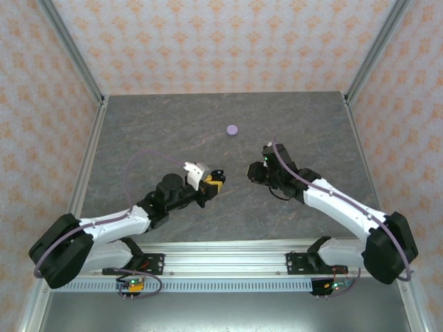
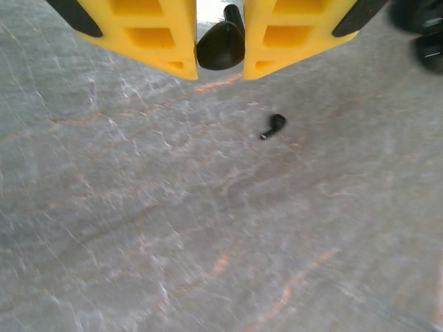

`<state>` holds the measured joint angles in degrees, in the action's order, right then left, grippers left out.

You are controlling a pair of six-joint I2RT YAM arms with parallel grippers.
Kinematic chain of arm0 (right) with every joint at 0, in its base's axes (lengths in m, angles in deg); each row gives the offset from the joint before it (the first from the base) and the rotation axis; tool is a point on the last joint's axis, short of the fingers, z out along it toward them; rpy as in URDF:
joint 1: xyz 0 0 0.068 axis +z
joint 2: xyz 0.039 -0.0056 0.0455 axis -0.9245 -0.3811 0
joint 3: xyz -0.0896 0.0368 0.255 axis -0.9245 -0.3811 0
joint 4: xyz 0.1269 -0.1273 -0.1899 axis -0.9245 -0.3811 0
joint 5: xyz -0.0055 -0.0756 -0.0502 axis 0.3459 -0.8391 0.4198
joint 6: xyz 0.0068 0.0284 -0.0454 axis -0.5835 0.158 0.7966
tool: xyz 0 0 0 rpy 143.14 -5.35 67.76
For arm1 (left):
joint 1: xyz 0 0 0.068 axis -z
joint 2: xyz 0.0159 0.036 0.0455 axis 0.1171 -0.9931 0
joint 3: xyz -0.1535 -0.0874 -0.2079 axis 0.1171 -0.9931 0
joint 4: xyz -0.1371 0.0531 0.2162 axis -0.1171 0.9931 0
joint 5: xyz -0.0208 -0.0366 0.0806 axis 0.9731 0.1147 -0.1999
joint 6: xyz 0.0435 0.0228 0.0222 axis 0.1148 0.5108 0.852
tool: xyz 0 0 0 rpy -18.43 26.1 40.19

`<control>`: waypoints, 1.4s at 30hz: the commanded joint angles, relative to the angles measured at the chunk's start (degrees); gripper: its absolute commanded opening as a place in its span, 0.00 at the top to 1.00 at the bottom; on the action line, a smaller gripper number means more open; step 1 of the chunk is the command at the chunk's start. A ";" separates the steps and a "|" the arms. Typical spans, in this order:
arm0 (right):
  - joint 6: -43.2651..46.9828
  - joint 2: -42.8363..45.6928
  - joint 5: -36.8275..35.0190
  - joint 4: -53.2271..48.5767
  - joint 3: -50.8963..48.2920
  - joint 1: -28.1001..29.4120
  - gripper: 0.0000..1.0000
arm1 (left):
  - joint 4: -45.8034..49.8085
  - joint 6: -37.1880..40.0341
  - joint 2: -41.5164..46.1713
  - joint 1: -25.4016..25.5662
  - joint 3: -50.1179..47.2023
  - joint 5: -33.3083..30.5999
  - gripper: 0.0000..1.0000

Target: Insert the wireless bluetooth earbuds into the charging case

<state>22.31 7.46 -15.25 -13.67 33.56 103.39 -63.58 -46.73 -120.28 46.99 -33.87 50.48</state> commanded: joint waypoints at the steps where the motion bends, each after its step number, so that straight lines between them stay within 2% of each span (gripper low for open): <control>1: 1.78 4.23 1.38 5.13 -1.06 -0.23 0.80 | -7.00 -1.76 -2.32 1.49 0.75 -2.88 0.83; 11: 4.83 7.37 5.61 10.97 -0.53 1.81 0.80 | -11.18 -3.36 -8.15 3.92 3.49 -3.03 0.84; 20: 7.31 7.19 8.21 13.06 0.54 5.42 0.80 | -14.36 -3.67 -9.27 4.02 4.18 0.50 0.84; 30: 8.32 7.15 9.03 13.27 1.11 6.66 0.80 | -19.42 -5.60 -9.87 4.00 3.90 3.67 0.84; 42: 8.60 6.75 9.24 12.93 1.38 6.92 0.80 | -17.38 -6.08 -8.71 4.03 5.57 6.26 0.84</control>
<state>29.81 13.98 -6.29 -2.29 33.10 109.94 -79.52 -52.70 -130.12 50.62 -30.24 55.05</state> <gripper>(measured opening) 0.203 0.193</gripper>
